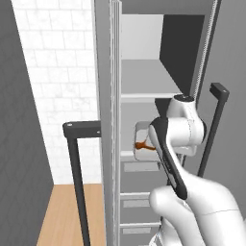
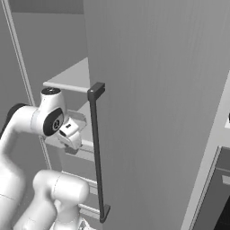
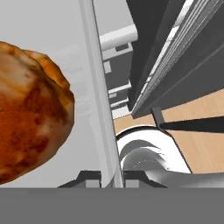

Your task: Take the meat container that has the chicken drumstick and place it on the second highest rack of the freezer. Then take the vegetable container that has the mushroom and tomato and place it on the highest rack of the freezer.

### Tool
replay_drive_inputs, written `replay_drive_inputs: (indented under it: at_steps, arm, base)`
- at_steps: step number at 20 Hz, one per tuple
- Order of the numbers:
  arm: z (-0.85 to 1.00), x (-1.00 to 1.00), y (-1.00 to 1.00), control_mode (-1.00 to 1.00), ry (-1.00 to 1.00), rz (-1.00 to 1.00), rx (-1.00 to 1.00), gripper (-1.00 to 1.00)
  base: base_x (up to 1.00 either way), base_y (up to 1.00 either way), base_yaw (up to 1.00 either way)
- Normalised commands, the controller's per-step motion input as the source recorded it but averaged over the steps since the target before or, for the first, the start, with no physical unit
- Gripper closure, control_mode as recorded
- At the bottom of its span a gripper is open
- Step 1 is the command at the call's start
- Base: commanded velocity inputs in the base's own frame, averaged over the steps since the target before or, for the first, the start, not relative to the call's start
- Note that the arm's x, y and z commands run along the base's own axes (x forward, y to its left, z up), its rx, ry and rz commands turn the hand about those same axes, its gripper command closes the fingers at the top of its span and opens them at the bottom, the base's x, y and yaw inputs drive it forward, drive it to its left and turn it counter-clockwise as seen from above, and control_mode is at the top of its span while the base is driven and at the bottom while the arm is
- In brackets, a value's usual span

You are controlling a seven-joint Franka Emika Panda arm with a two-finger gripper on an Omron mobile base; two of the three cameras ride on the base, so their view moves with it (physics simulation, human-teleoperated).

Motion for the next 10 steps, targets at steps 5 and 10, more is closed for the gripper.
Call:
replay_drive_inputs:
  at_steps: [5,10]
  arm:
    - [-0.60,0.65,0.10,-1.00,0.00,0.00,-0.10,1.00]
    - [-0.40,0.65,0.00,-1.00,0.00,0.00,-0.06,1.00]
  base:
    - [0.00,0.00,0.00]
    - [0.00,0.00,0.00]
